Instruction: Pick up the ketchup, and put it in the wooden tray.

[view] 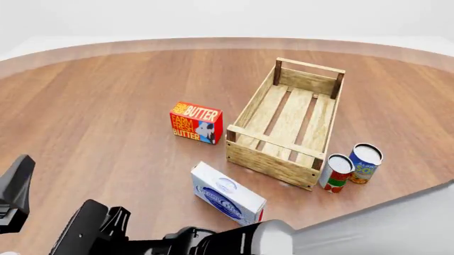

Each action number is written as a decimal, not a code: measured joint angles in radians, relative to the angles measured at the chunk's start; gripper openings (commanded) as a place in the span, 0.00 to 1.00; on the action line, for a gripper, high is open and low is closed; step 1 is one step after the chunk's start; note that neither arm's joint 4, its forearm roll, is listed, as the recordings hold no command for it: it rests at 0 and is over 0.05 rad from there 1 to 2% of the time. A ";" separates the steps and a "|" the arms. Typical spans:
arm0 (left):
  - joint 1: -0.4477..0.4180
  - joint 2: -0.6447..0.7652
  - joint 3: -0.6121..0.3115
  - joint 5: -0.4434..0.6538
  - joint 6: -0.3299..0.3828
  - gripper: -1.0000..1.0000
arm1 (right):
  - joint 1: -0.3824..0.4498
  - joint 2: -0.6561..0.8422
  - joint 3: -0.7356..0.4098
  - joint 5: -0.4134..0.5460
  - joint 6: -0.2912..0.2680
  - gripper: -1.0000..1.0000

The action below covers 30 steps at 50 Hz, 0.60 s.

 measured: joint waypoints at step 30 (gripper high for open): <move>0.000 0.000 0.000 0.000 0.000 1.00 | 0.011 0.142 -0.078 -0.001 -0.012 1.00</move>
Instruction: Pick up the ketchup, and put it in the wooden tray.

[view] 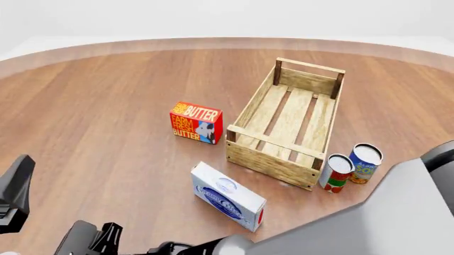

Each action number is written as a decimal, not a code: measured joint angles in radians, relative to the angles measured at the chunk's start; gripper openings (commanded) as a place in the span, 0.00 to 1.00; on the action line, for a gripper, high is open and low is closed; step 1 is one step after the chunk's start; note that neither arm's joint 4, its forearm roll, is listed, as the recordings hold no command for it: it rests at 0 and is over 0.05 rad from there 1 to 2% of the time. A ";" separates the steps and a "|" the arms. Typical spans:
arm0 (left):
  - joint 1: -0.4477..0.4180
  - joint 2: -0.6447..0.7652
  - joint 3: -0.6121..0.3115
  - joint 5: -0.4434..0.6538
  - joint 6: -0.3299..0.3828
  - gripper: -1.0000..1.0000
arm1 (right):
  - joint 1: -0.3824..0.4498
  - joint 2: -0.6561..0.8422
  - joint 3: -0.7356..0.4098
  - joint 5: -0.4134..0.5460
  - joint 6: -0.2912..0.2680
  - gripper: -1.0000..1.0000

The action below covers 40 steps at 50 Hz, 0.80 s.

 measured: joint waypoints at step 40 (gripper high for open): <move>0.000 0.000 0.000 0.000 0.000 1.00 | 0.004 0.103 -0.052 -0.027 -0.013 1.00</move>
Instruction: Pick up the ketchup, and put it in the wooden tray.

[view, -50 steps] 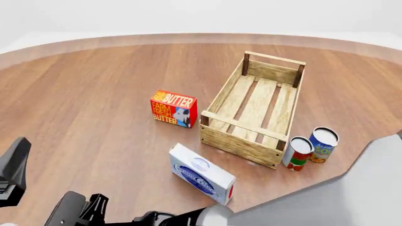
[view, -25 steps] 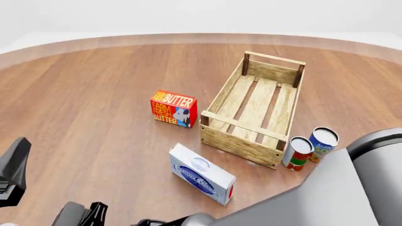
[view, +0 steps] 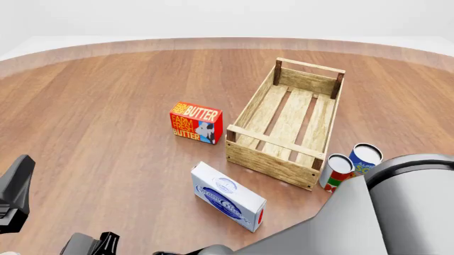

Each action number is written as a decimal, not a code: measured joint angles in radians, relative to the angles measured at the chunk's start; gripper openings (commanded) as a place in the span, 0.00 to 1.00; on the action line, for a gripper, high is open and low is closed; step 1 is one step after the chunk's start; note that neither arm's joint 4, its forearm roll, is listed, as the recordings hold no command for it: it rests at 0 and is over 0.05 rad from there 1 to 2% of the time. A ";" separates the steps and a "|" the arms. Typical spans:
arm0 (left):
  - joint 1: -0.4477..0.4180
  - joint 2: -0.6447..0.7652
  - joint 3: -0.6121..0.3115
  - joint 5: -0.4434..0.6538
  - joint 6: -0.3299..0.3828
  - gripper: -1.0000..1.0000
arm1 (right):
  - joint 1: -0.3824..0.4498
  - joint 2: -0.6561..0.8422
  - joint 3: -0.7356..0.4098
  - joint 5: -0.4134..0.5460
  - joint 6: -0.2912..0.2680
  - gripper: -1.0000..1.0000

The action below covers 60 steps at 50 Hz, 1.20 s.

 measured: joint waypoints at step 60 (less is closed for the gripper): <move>0.000 0.000 0.000 0.000 0.000 1.00 | -0.167 -0.253 0.295 -0.087 -0.069 0.00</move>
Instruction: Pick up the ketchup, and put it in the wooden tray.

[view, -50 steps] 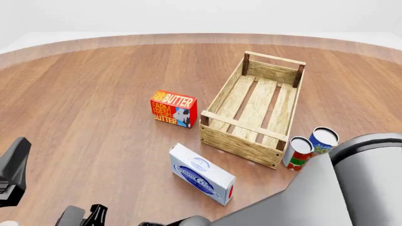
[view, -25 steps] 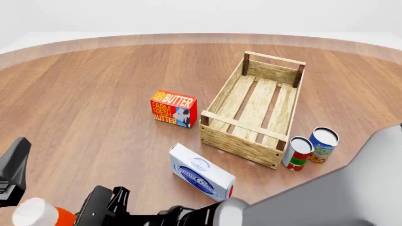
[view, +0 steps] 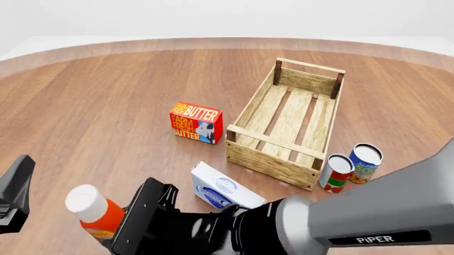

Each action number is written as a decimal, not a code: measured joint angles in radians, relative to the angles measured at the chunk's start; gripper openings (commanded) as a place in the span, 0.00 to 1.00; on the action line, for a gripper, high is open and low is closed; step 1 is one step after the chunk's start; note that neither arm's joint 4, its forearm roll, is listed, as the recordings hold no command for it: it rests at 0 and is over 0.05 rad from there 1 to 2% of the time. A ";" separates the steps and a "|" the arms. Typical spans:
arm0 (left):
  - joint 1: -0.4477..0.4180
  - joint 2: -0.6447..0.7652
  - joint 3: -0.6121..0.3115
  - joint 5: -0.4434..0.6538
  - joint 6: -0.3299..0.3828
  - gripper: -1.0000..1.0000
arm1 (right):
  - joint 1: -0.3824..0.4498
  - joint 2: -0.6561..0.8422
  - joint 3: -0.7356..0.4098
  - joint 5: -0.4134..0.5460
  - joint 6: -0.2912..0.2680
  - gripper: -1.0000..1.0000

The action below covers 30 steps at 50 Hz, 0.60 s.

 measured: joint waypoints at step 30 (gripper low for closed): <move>0.000 0.000 0.000 0.000 0.000 1.00 | -0.249 -0.168 0.004 0.135 -0.062 0.00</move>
